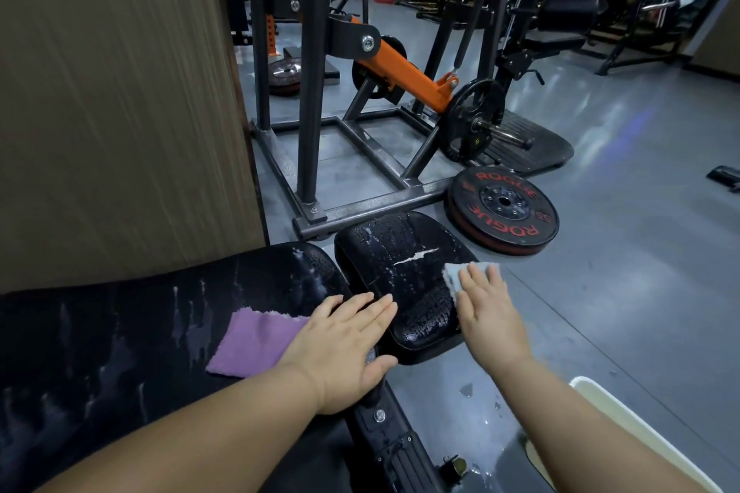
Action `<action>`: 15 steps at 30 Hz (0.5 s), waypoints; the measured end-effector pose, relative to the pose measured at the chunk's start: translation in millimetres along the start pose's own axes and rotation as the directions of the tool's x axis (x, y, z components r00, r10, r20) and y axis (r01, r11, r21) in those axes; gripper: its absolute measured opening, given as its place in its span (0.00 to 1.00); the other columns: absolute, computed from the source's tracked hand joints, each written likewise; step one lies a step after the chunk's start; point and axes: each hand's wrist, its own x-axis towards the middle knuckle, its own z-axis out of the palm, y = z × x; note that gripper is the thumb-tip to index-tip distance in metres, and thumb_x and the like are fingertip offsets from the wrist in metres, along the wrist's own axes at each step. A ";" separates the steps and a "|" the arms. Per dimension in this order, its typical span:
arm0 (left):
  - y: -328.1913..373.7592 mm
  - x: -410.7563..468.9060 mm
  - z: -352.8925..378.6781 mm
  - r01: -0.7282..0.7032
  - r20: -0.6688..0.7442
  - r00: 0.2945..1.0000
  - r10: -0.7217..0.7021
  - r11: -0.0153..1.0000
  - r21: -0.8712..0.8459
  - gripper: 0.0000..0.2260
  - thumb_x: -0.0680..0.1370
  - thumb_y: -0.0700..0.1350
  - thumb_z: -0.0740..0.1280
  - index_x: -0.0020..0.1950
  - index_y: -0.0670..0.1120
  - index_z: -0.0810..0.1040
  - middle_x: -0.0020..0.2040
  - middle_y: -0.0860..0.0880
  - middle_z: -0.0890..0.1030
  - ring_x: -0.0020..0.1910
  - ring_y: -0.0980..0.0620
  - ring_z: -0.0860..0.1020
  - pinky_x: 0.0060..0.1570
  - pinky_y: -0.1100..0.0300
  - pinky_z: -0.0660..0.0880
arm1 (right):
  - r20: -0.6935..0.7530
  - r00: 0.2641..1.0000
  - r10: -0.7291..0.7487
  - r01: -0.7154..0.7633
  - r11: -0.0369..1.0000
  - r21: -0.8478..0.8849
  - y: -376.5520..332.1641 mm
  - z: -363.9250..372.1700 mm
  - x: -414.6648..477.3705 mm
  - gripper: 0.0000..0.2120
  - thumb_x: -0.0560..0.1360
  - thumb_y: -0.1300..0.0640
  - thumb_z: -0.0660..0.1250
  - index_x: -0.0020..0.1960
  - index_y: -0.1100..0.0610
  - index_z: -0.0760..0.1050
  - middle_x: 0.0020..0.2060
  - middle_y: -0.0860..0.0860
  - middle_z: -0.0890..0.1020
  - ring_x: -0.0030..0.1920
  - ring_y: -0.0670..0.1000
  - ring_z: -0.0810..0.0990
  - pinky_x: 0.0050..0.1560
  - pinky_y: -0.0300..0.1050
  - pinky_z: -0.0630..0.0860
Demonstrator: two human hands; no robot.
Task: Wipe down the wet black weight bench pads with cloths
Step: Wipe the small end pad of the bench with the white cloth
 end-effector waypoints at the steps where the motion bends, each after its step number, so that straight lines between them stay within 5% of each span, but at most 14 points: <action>1: -0.3 0.4 0.5 -0.002 0.002 1.000 0.002 1.000 0.004 0.33 0.77 0.64 0.39 0.80 0.54 0.39 0.79 0.58 0.39 0.78 0.56 0.40 0.73 0.53 0.36 | -0.013 0.999 -0.041 0.041 0.999 -0.027 -4.6 3.5 -6.1 0.19 0.78 0.53 0.48 0.57 0.59 0.74 0.55 0.51 0.75 0.62 0.58 0.67 0.65 0.52 0.61; 7: -1.6 1.3 2.7 -0.014 0.000 1.000 0.014 1.000 0.011 0.34 0.76 0.65 0.37 0.80 0.53 0.39 0.79 0.58 0.40 0.78 0.56 0.40 0.72 0.54 0.35 | 0.109 0.976 -0.188 0.191 0.982 -0.013 -35.8 18.3 -43.6 0.31 0.81 0.42 0.39 0.73 0.56 0.67 0.73 0.49 0.67 0.75 0.51 0.59 0.73 0.43 0.42; 11: -1.1 1.2 1.7 -0.016 -0.001 1.000 0.016 1.000 0.010 0.35 0.75 0.65 0.35 0.80 0.53 0.40 0.79 0.58 0.40 0.78 0.55 0.40 0.71 0.54 0.34 | 0.112 0.968 -0.224 0.228 0.973 -0.028 -23.2 12.5 -33.8 0.28 0.81 0.43 0.43 0.71 0.56 0.70 0.70 0.49 0.72 0.72 0.51 0.65 0.73 0.43 0.49; 15: 1.3 0.5 -2.4 0.000 0.023 1.000 0.000 1.000 0.001 0.33 0.76 0.65 0.37 0.80 0.54 0.39 0.78 0.59 0.38 0.78 0.56 0.38 0.73 0.53 0.34 | 0.084 0.996 -0.027 0.029 0.999 -0.026 4.7 2.4 0.9 0.32 0.77 0.42 0.42 0.72 0.56 0.69 0.72 0.51 0.68 0.74 0.52 0.62 0.75 0.48 0.52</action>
